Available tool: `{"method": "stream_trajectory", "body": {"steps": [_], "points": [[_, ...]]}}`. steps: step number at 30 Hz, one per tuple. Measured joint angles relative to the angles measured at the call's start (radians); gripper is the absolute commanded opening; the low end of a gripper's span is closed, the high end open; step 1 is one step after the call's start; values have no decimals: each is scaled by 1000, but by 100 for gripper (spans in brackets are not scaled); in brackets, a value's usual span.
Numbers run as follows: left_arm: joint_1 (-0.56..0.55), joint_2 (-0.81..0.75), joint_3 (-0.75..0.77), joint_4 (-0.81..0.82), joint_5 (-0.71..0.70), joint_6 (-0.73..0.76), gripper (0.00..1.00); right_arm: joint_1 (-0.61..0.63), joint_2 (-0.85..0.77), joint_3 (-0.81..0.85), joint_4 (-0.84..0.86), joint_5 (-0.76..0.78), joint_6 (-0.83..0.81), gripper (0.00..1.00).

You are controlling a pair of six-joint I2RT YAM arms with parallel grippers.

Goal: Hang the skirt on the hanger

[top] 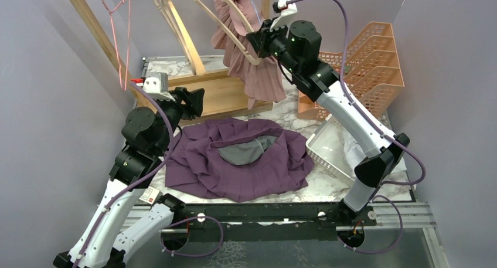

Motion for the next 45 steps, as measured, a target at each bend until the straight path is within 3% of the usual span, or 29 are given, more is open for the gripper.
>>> {"method": "stream_trajectory", "body": {"steps": [6, 10, 15, 22, 28, 32, 38, 45], "points": [[0, 21, 58, -2, -10, 15, 63, 0, -110, -140, 65, -34, -13, 1], [0, 32, 91, -2, -3, 33, 84, 0, -222, -286, 95, -65, -26, 1], [0, 36, 104, -3, 40, 79, 99, 0, -428, -531, 105, -134, -52, 1], [0, 43, 134, -23, 144, 138, 99, 0, -737, -791, 7, -272, -77, 1], [0, 1, 68, 1, 308, 208, 94, 0, -933, -957, -120, -428, -155, 1], [0, 1, 42, -7, 511, 314, 94, 1, -987, -975, -235, -506, -228, 1], [-1, 1, -19, -144, 911, 537, 92, 1, -1038, -974, -328, -568, -306, 1], [-1, -2, -66, -177, 1007, 600, 89, 1, -1078, -952, -417, -604, -357, 1]]}}
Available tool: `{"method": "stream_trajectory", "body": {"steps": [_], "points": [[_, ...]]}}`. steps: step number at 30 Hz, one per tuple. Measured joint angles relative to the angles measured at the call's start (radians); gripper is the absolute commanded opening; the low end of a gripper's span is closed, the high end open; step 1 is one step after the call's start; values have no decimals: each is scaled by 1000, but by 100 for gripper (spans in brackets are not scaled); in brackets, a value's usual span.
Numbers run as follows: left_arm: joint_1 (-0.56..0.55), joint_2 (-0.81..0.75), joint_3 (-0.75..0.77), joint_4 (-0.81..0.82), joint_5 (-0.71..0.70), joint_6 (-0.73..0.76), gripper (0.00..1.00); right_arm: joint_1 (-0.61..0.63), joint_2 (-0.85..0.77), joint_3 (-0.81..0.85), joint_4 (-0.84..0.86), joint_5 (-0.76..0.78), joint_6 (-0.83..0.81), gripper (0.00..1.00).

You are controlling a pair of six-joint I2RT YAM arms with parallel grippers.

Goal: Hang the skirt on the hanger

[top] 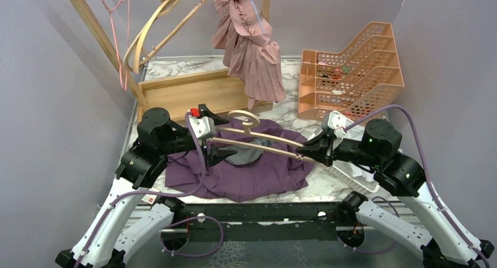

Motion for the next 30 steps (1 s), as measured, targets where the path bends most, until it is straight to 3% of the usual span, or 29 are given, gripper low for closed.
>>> {"method": "stream_trajectory", "body": {"steps": [2, 9, 12, 14, 16, 17, 20, 21, 24, 30], "points": [[0, 2, 0, 3, -1, 16, 86, 0, 2, 23, -31, -27, -20, 1], [0, 24, 2, -23, 21, 34, 48, 0, 2, 46, -90, -104, -50, 1], [0, 29, 4, -70, 69, 31, 14, -1, 2, 47, -103, -116, -58, 1], [0, 34, 4, -101, 110, 40, 0, -2, 4, 48, -108, -118, -68, 1], [-2, 34, 4, -138, 161, 53, 0, -6, 10, 56, -121, -118, -74, 1], [-3, 34, 3, -151, 178, 61, 0, -7, 13, 61, -124, -122, -81, 7], [-3, 27, 3, -172, 209, 87, 0, -7, 34, 93, -161, -147, -98, 54], [-3, 27, 3, -173, 211, 94, 0, -6, 45, 105, -168, -151, -95, 64], [-3, 26, 2, -174, 185, 131, 0, -2, 111, 167, -172, -165, -104, 71], [-7, 21, -11, -174, 78, 161, 0, -2, 285, 220, -85, -209, -115, 68]]}}
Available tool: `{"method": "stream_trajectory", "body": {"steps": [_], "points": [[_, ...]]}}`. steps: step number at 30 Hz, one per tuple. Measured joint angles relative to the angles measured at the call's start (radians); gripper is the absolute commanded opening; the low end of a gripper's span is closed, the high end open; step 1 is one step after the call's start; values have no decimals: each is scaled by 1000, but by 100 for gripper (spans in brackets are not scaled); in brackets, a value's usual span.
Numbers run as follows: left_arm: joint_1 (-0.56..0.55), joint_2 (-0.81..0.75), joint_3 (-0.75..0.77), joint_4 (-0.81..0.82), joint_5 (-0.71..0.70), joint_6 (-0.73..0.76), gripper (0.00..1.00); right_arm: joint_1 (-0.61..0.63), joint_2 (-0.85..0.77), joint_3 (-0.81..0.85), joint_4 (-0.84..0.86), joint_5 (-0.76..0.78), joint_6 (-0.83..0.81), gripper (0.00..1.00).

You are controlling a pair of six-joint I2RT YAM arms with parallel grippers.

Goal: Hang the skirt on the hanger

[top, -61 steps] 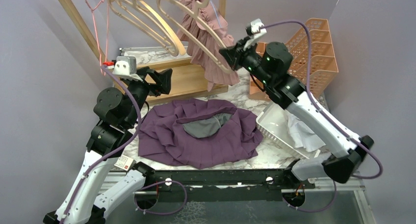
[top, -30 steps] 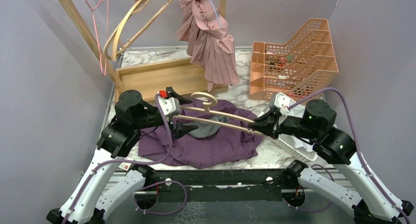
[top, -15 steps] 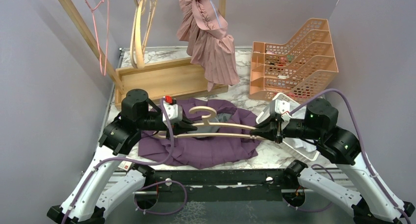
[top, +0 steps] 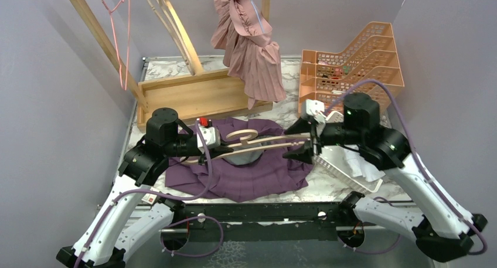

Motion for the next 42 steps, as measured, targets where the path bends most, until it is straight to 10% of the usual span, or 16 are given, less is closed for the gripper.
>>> {"method": "stream_trajectory", "body": {"steps": [17, 31, 36, 42], "points": [[-1, 90, -11, 79, -34, -74, 0, 92, 269, -37, 370, -106, -39, 57], [-1, 71, -78, 126, 15, -21, 0, 94, 312, -127, 557, -177, 21, 32], [-1, 80, -78, 132, 14, -21, 0, 94, 318, -127, 559, -178, 1, 7], [0, 67, -78, 145, 2, -40, 37, 96, 312, -130, 565, -171, -18, 1]]}}
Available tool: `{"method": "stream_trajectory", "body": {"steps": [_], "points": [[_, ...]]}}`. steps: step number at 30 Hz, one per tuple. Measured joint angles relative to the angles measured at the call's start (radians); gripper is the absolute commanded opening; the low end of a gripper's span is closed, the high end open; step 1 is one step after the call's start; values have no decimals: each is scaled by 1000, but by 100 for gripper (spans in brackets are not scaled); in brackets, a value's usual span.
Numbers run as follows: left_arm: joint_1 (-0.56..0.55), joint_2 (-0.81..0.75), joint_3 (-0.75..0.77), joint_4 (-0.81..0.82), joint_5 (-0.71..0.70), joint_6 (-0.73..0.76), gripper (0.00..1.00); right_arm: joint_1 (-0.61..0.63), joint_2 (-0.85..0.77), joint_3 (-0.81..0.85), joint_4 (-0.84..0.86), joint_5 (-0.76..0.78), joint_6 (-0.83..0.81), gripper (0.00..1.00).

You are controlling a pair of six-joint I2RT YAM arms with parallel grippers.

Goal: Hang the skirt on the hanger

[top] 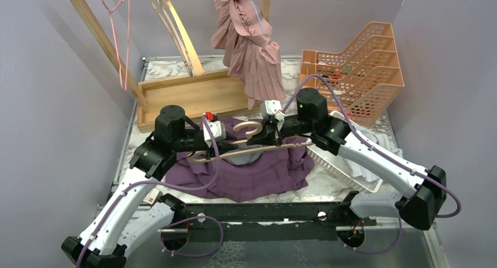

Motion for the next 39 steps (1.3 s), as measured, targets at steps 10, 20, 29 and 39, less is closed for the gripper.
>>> {"method": "stream_trajectory", "body": {"steps": [10, 20, 29, 39], "points": [[-1, -201, -86, 145, -343, -235, 48, 2, -264, -137, -59, 279, -15, 1], [-1, -207, -154, 94, -774, -830, 40, 2, -448, -165, -212, 430, -2, 1], [-1, 4, -148, -156, -945, -1109, 40, 2, -443, -187, -309, 435, 10, 1], [-1, 95, -142, -234, -999, -1146, 23, 2, -371, -203, -309, 434, 6, 1]]}}
